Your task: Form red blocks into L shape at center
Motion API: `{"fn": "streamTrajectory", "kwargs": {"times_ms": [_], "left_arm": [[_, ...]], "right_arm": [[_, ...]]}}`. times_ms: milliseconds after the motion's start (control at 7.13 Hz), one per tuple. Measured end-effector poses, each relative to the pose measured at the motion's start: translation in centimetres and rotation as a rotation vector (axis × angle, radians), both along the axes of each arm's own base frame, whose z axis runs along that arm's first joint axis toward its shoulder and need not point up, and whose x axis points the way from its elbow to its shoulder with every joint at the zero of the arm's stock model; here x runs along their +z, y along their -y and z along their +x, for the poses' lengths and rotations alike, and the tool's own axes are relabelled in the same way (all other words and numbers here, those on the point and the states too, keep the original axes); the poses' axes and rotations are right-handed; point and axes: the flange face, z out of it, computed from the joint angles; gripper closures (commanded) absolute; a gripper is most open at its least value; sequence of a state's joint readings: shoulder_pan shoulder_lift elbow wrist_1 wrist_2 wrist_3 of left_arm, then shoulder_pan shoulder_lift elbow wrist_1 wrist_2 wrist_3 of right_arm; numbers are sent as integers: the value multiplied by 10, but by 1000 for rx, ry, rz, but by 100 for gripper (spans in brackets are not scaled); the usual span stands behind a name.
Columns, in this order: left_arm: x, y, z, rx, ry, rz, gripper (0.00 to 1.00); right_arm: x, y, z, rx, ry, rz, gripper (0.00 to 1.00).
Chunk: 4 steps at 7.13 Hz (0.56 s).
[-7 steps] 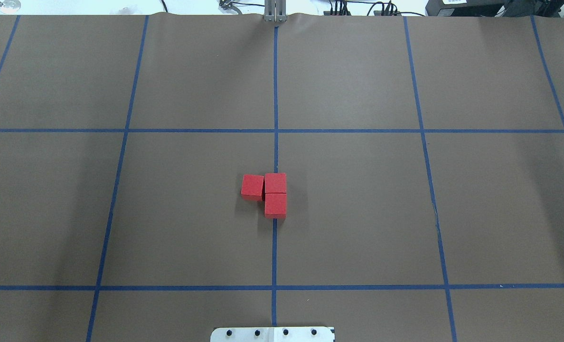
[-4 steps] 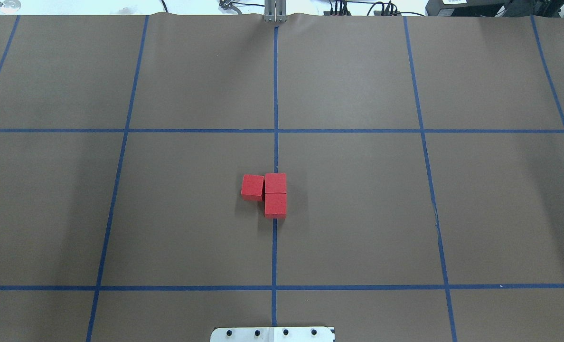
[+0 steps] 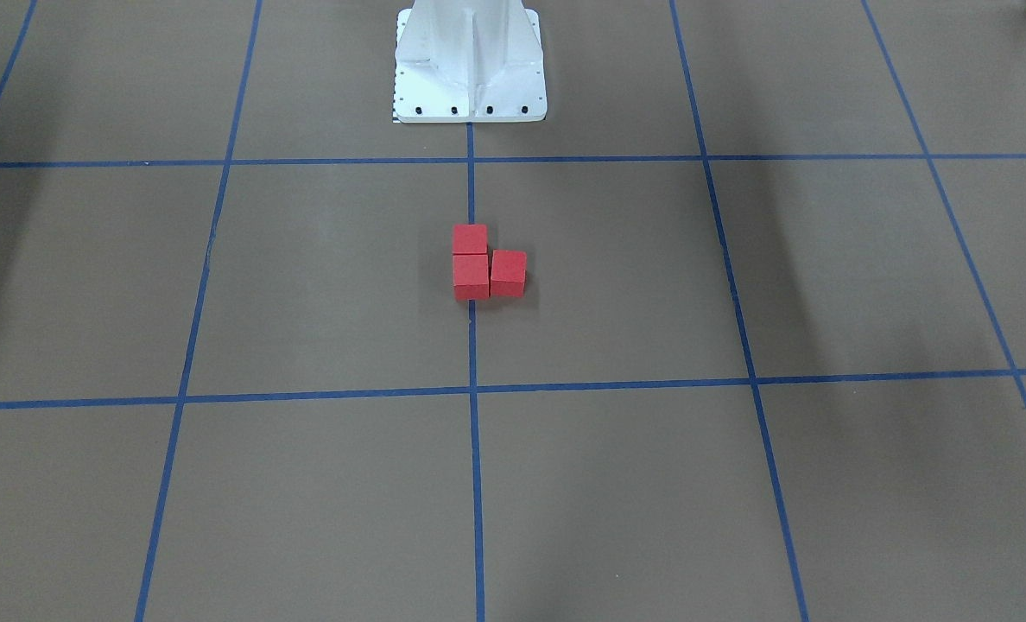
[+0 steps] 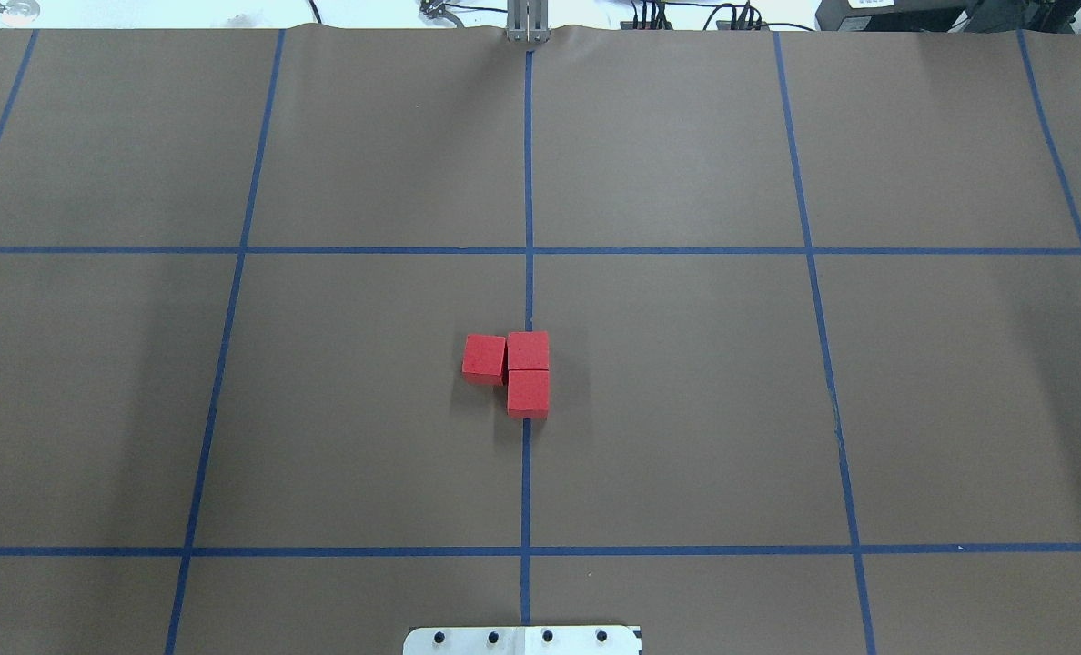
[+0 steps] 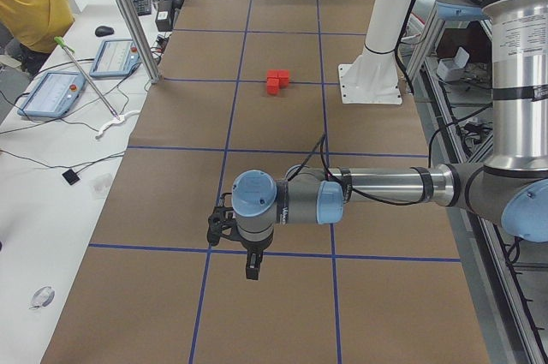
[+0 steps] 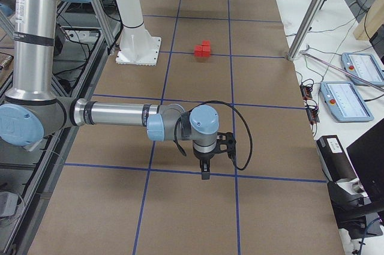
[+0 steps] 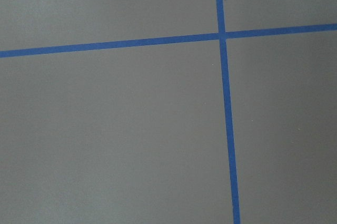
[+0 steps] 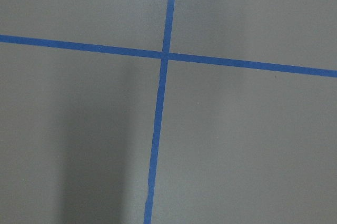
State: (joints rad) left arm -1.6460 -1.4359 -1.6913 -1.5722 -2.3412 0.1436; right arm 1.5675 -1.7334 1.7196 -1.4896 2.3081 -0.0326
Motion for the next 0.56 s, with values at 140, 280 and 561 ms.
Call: {"fn": "streamTrajectory", "kwargs": {"times_ms": [140, 280, 561], "left_arm": [[0, 0, 0, 0, 0, 1, 0], [0, 0, 0, 0, 0, 1, 0], [-1, 0, 0, 1, 0, 2, 0]], "right_arm": [[6, -7, 0, -1, 3, -10, 0], [12, -14, -1, -2, 3, -24, 0], [20, -28, -1, -2, 1, -41, 0]]}}
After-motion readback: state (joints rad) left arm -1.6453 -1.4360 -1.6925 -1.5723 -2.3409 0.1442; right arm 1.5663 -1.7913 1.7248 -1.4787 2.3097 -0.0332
